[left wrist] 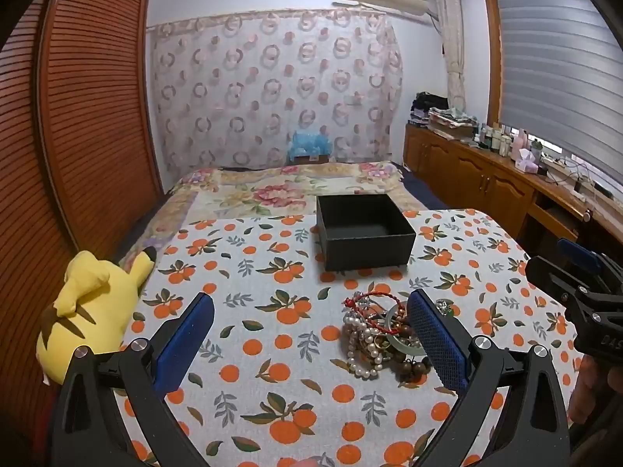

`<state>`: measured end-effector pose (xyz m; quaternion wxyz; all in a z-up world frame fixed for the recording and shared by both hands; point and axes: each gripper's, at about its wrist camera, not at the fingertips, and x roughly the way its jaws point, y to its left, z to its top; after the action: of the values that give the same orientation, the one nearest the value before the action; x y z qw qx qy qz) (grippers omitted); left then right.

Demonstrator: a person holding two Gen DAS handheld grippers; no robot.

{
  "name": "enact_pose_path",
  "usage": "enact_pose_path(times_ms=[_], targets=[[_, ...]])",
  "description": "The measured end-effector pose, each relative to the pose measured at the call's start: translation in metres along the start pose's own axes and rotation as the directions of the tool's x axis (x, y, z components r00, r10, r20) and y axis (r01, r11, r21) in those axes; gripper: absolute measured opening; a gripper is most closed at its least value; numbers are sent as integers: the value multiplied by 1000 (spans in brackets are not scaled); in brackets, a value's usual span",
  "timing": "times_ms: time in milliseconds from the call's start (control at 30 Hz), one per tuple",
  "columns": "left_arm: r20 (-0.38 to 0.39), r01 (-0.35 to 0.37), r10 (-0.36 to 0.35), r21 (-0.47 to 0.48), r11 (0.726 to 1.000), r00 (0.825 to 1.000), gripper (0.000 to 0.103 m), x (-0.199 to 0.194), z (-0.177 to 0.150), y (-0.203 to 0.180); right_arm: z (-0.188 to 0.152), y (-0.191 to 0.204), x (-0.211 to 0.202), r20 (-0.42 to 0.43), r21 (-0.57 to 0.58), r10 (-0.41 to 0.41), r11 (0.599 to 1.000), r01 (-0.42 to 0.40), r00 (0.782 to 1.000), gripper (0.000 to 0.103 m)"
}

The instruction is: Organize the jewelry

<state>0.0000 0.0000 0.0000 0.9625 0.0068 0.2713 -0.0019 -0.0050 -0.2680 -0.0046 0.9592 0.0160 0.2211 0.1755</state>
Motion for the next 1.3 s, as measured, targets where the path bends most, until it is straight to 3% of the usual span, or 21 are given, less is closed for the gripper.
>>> enact_pose_path(times_ms=[1300], targets=[[19,10,-10,-9,1000,1000,96,-1,0,1,0,0,-1,2,5,0,1000,0,1000,101]])
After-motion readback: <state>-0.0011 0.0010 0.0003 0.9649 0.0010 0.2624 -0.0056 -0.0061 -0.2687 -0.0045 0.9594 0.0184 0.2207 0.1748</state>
